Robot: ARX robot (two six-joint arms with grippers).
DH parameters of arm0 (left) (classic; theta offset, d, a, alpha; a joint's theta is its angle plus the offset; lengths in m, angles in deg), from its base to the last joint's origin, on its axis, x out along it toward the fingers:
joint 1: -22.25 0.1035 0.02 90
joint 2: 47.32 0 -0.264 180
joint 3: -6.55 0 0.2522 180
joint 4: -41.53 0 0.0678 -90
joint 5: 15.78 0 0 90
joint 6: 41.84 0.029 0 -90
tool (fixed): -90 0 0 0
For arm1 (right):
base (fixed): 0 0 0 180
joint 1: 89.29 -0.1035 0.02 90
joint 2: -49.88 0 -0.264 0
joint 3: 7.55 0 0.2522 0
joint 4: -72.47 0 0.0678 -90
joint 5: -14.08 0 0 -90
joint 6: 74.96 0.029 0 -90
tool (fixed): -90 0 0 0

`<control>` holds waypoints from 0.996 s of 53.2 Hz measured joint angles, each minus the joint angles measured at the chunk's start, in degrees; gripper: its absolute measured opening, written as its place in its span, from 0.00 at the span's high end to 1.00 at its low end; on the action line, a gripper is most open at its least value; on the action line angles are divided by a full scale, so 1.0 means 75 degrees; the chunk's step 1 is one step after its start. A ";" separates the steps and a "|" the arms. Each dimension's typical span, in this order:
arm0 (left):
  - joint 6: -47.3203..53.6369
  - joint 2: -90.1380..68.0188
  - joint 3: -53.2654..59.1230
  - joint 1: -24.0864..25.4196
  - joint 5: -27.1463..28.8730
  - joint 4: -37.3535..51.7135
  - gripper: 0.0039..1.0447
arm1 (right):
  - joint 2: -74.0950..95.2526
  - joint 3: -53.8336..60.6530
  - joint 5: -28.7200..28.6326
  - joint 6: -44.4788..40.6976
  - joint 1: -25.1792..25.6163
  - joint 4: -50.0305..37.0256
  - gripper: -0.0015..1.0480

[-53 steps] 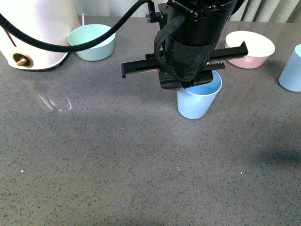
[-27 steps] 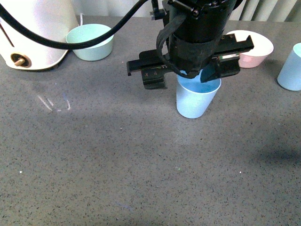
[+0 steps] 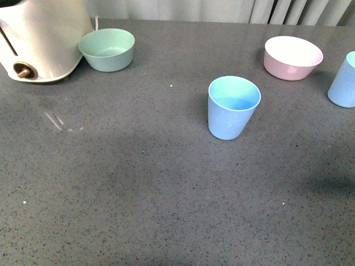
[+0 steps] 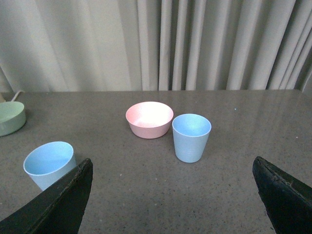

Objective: Stack blue cups with both arms

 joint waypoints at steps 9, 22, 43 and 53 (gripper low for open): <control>0.1938 0.2608 0.3911 0.1950 -0.1320 0.3867 0.70 | 0.0000 0.0000 -0.0003 0.0000 0.0000 0.0000 0.09; 0.2238 0.4281 0.5808 0.2416 -0.1993 0.3812 0.99 | 0.0000 0.0000 0.0000 0.0000 0.0000 0.0000 0.09; 0.2270 0.6359 0.7230 0.3200 -0.2734 0.3010 0.99 | 0.0000 0.0000 -0.0003 -0.0003 0.0000 0.0000 0.09; 0.2270 0.7367 0.7335 0.3200 -0.2731 0.2206 0.99 | 0.0000 0.0000 -0.0003 0.0000 0.0000 0.0000 0.09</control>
